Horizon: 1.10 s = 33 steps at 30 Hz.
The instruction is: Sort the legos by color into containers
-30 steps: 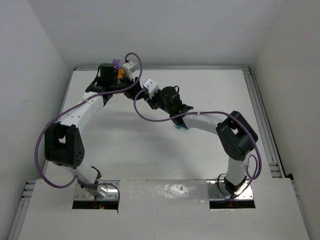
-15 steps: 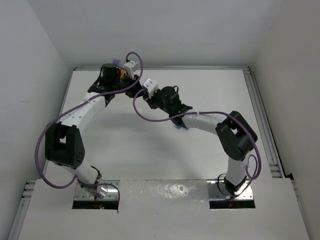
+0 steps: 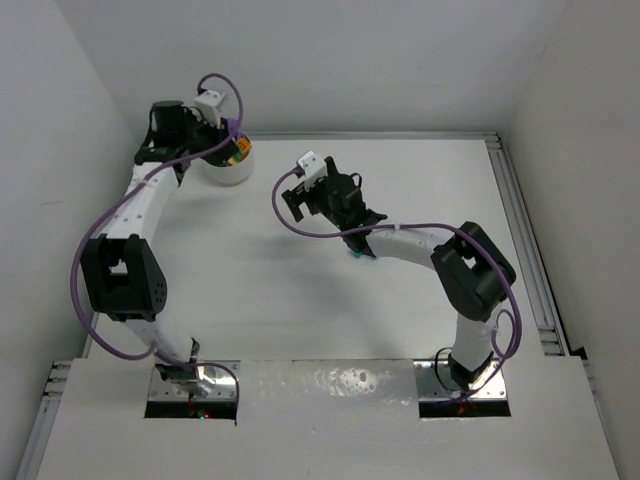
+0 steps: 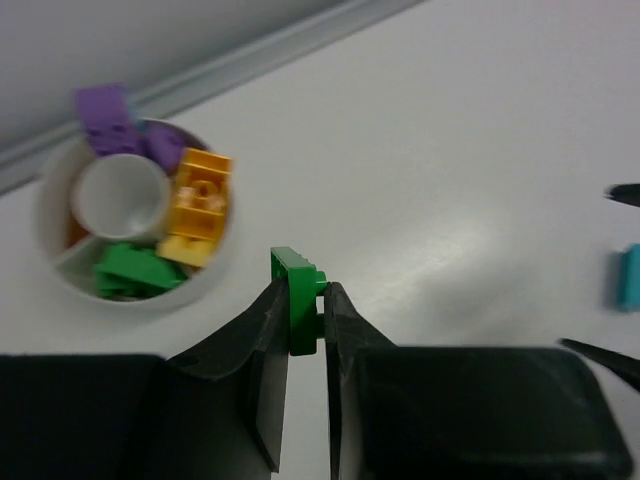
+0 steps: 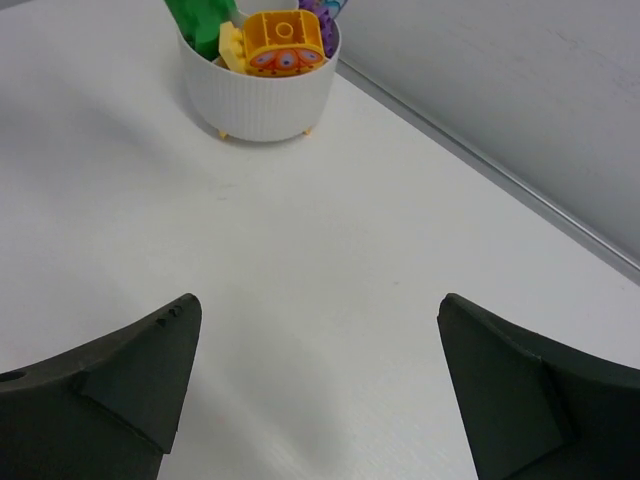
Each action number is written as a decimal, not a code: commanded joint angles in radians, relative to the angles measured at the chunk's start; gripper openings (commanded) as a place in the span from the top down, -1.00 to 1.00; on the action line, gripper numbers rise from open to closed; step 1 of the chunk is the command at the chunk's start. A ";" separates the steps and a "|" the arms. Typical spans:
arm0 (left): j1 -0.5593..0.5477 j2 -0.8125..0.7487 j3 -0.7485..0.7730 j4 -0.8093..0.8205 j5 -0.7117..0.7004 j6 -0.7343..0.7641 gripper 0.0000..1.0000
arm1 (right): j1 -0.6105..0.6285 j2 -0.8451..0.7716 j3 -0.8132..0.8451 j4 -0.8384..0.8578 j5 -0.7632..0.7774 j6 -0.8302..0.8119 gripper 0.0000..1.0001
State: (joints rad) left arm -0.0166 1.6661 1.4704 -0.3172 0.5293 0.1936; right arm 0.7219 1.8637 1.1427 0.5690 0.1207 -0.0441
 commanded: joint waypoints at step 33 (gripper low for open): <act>0.290 0.575 0.604 -0.318 0.446 0.823 1.00 | -0.007 -0.064 0.009 -0.109 -0.012 -0.030 -0.98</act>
State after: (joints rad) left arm 0.2699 2.2452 2.0811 -0.6399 0.9531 0.9623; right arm 0.7166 1.8526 1.1007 0.4515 0.1223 -0.0784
